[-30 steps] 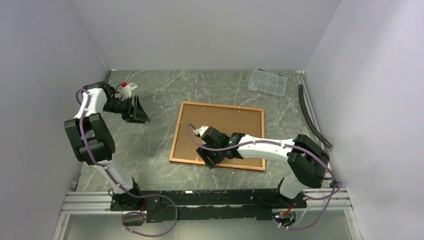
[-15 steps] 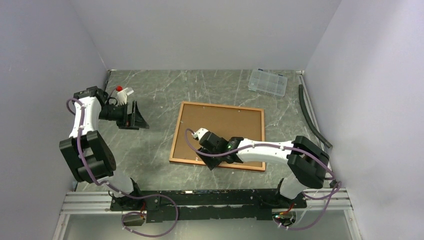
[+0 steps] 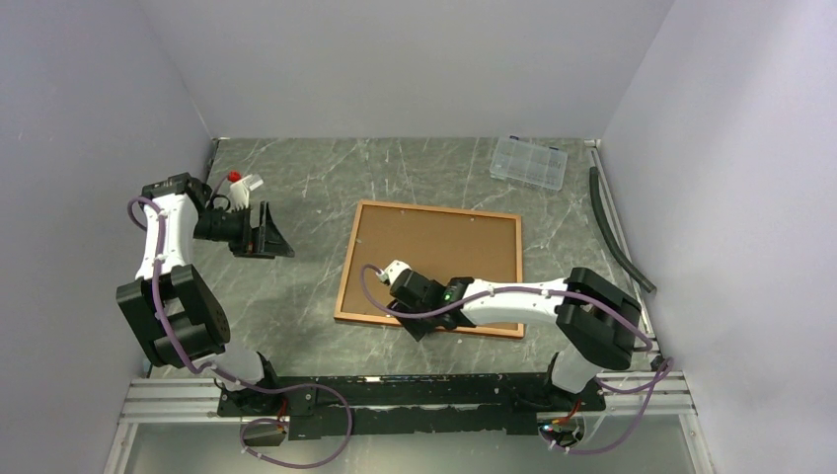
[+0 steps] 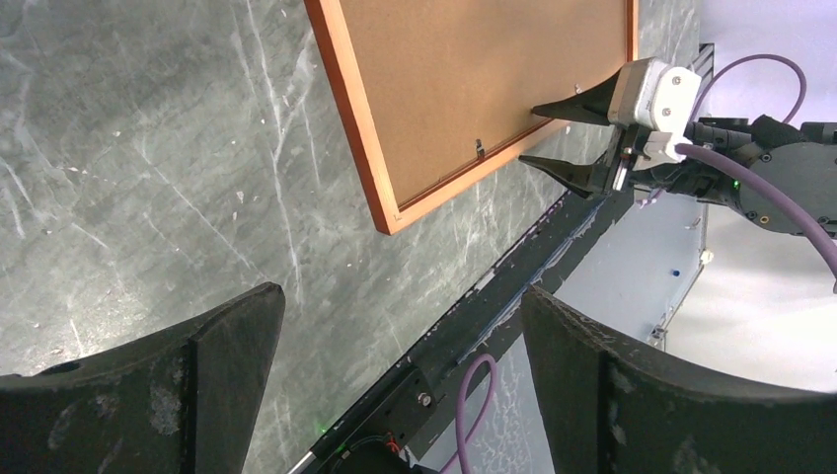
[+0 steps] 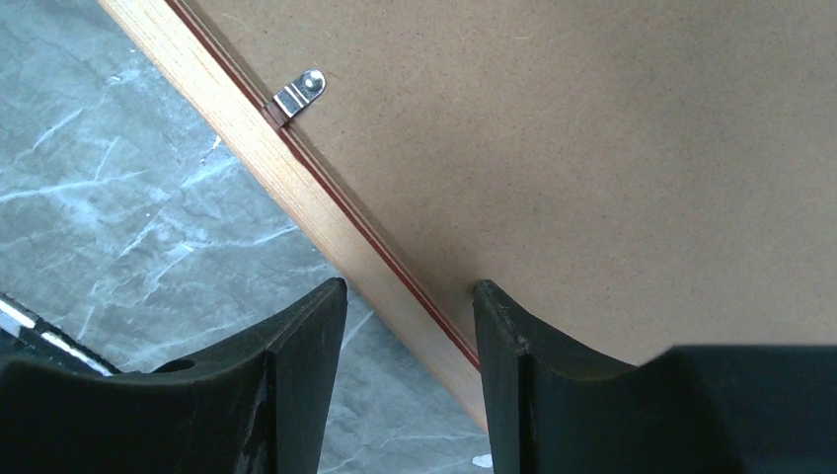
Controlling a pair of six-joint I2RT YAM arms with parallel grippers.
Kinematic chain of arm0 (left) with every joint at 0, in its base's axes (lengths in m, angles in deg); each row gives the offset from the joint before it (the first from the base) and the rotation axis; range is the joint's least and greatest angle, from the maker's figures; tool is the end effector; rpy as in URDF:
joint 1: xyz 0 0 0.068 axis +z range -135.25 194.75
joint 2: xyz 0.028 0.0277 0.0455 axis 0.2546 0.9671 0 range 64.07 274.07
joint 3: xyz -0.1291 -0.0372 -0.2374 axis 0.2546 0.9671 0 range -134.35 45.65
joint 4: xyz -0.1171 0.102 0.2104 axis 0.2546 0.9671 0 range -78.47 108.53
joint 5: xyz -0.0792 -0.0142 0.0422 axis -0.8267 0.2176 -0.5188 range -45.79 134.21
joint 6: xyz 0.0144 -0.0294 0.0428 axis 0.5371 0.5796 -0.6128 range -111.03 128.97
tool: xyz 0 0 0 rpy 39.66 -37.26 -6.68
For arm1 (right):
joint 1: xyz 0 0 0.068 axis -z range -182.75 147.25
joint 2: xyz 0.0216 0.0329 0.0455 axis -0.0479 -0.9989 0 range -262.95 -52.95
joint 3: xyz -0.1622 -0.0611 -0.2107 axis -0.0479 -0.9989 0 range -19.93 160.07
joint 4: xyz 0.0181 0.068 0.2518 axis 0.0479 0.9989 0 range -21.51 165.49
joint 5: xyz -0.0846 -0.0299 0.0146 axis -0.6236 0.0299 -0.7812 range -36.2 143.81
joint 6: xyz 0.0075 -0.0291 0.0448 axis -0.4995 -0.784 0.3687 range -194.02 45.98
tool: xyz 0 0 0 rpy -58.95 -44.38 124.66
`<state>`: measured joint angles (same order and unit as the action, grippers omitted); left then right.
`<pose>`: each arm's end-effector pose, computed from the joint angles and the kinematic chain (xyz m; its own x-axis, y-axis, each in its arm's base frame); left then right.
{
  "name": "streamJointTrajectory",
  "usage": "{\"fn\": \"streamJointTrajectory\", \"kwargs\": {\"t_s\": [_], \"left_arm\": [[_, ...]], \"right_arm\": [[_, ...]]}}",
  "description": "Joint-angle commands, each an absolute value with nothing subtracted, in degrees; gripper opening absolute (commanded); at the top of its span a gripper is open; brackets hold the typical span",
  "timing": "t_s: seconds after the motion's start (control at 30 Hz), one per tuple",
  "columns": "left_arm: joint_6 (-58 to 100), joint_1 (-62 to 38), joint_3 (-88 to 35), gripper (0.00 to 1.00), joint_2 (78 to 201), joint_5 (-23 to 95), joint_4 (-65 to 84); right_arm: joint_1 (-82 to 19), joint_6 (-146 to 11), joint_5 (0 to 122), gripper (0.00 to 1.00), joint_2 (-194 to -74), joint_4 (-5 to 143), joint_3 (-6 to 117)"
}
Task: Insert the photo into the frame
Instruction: Turn over the photo frame at the center of the board.
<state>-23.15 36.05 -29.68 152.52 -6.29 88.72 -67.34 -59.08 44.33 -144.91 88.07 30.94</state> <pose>0.2565 0.0706 0.2837 -0.9140 0.0066 -0.4057 0.2964 0.6937 -0.6564 0.1368 0.2743 0.1664 -0.5821 -0.6330 -0.5103 -0.7311 0.6822 -0.0123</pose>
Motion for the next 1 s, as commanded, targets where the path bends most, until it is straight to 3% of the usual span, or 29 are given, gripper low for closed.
{"fn": "streamJointTrajectory", "kwargs": {"t_s": [0.0,0.17,0.3,0.43,0.63,0.97], "left_arm": [[-25.8,36.3,-29.3,0.95,150.9,-8.9,90.2],[-26.2,36.3,-28.5,0.95,150.5,-8.8,89.6],[-26.5,36.3,-28.7,0.95,151.0,-9.0,89.7],[-26.7,36.3,-28.6,0.95,151.0,-8.3,89.5],[-30.3,36.3,-27.5,0.95,148.5,-8.6,89.5],[-53.0,36.3,-16.8,0.95,132.9,-11.1,84.6]], "right_arm": [[-67.7,-60.3,41.4,0.54,-146.5,86.5,31.3],[-67.8,-61.4,40.9,0.53,-147.6,86.6,32.5],[-67.8,-62.3,41.0,0.43,-148.7,86.8,33.7],[-67.8,-63.1,41.2,0.23,-150.1,87.3,35.0],[-67.9,-64.4,42.1,0.13,-152.6,88.2,39.0],[-68.1,-62.8,45.0,0.01,-158.4,100.5,61.6]]}}
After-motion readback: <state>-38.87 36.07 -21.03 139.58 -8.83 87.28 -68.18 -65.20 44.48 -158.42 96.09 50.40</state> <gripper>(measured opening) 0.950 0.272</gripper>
